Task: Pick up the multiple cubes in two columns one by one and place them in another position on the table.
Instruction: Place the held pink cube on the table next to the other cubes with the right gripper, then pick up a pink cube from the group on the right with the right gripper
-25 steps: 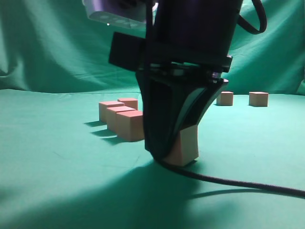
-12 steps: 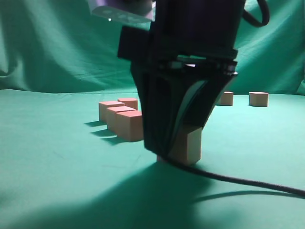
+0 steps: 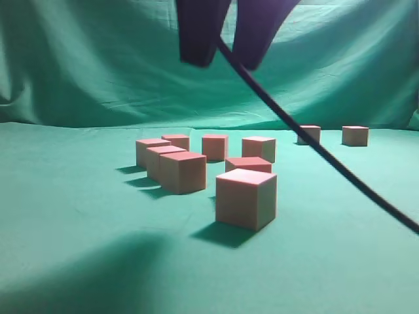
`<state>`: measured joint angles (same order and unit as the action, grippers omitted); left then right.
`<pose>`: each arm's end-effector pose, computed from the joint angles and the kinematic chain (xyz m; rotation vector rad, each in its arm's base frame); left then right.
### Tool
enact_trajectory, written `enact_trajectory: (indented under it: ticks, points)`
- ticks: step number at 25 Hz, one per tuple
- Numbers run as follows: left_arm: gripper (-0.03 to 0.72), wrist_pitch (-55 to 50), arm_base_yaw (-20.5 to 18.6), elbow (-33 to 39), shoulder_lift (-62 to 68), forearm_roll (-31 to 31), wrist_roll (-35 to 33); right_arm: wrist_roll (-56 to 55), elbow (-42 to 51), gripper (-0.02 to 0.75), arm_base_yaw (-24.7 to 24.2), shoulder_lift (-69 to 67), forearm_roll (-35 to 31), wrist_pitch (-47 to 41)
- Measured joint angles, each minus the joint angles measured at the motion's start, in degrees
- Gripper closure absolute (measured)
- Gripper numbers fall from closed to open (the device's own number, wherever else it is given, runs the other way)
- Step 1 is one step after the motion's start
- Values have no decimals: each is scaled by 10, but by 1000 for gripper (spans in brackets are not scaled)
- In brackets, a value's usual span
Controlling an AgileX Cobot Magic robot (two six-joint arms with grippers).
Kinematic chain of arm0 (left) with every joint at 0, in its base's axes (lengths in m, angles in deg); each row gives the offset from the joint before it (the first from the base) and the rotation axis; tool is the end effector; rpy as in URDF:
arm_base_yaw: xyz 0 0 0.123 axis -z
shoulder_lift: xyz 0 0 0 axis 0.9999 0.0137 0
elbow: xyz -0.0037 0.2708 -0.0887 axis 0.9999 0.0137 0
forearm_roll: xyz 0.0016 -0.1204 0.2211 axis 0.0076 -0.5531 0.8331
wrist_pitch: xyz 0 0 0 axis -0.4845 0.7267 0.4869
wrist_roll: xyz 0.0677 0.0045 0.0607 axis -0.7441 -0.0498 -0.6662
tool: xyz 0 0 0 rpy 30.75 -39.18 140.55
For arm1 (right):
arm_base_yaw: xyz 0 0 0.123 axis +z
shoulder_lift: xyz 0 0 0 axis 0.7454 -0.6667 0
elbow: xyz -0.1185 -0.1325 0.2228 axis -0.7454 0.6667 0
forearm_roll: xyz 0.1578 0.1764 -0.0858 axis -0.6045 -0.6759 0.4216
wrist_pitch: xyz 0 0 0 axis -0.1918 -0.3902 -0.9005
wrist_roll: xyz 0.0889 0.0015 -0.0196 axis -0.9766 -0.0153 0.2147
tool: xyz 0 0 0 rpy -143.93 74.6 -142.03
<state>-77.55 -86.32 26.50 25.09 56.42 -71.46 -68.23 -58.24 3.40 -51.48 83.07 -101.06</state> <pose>0.0529 -0.0056 0.1771 -0.0333 1.8321 -0.1418 0.2082 0.2629 0.2564 -1.4245 2.4822 0.1626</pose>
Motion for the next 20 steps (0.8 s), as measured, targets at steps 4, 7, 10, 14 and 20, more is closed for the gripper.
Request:
enact_trajectory:
  ticks: [4, 7, 10, 14, 20]
  points:
    - [688, 0, 0, 0, 0, 0, 0, -30, -40, 293, -62, 1, 7, -9]
    - [688, 0, 0, 0, 0, 0, 0, -48, -59, 293, -126, 1, 10, -9]
    - [688, 0, 0, 0, 0, 0, 0, -75, -83, 293, -197, -5, 11, -11]
    - [688, 0, 0, 0, 0, 0, 0, -93, -130, 293, -282, -45, 13, -13]
    - [688, 0, 0, 0, 0, 0, 0, -96, -243, 293, -328, -160, 13, -15]
